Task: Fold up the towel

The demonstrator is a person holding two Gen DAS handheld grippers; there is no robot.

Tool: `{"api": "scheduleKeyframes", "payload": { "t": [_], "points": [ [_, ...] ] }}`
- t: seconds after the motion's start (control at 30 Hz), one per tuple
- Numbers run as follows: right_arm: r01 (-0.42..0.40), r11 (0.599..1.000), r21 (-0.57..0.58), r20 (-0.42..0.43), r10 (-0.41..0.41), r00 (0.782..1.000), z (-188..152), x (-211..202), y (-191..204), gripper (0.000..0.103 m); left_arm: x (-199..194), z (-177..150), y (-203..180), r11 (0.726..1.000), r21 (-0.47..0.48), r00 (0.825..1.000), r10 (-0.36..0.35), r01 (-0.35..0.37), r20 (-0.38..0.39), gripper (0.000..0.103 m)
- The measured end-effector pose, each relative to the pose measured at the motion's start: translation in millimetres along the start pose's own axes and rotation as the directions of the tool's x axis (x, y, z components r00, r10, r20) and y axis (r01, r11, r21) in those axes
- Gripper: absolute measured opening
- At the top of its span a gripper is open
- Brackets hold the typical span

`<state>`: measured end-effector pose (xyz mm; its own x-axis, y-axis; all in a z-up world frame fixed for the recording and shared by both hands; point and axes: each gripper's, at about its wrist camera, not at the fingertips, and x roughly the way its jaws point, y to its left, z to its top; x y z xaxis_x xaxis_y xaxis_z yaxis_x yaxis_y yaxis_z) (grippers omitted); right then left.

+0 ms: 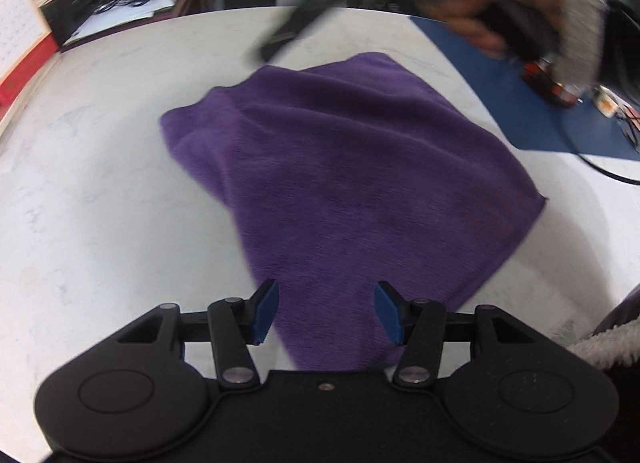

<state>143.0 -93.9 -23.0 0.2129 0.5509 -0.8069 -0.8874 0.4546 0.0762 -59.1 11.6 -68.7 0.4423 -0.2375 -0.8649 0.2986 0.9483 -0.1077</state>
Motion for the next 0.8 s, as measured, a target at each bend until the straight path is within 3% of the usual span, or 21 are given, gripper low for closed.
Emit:
{"api": "scheduleKeyframes", "payload": {
  "t": [0.17, 0.3, 0.47, 0.8],
  "points": [
    [-0.05, 0.989, -0.142, -0.099, 0.036, 0.994, 42, 63, 47, 0.048, 4, -9, -12, 0.999, 0.016, 1.0, -0.028, 0.028, -0.005, 0.051],
    [-0.039, 0.977, -0.21, -0.166, 0.004, 0.986, 54, 86, 67, 0.048, 7, -13, -16, 0.998, 0.005, 0.998, -0.066, 0.066, 0.0, 0.051],
    [-0.034, 0.988, -0.149, -0.252, -0.005, 0.968, 56, 111, 60, 0.047, 7, -14, -20, 0.995, 0.019, 0.995, -0.097, 0.097, 0.001, 0.051],
    [0.0, 0.987, -0.158, -0.294, -0.047, 0.955, 56, 123, 67, 0.046, 19, -20, -22, 0.991, -0.005, 0.991, -0.131, 0.131, -0.013, 0.051]
  ]
}}
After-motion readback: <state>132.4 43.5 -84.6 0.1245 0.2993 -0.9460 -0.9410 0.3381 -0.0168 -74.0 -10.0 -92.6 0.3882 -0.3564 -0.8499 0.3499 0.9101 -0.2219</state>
